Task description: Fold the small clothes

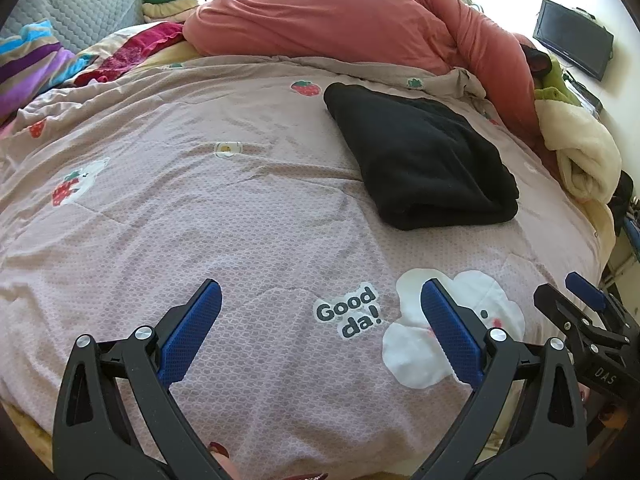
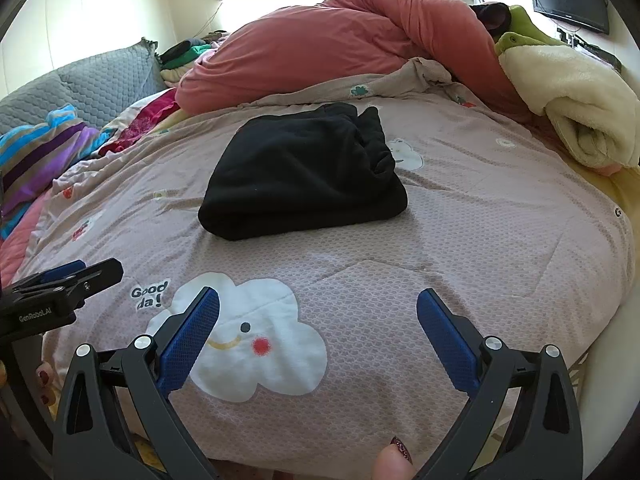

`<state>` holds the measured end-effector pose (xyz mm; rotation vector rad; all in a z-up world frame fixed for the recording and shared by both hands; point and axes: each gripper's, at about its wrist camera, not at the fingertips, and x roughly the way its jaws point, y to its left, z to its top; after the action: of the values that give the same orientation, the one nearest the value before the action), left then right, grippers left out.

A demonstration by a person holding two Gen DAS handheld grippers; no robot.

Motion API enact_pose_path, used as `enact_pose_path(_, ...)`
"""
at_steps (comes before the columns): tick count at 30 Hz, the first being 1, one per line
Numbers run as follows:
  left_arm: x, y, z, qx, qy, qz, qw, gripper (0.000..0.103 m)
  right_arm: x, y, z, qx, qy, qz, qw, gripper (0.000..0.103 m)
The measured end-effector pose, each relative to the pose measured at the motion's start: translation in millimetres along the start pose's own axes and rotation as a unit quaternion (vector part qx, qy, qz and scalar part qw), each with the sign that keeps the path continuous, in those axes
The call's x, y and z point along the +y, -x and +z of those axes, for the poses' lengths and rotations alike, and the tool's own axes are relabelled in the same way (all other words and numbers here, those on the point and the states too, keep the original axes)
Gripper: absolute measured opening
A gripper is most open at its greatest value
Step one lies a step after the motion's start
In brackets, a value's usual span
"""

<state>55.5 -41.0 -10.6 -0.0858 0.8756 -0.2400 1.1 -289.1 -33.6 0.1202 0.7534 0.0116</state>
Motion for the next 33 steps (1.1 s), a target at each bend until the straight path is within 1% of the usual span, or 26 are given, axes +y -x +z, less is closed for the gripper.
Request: enact_pose_path(33, 3.5, 3.4, 0.4, 0.003, 0.002, 0.012, 0.9999, 0.094, -5.6, 1.2, -2.0, 0.006, -0.005, -0.010, 1.000, 0.098)
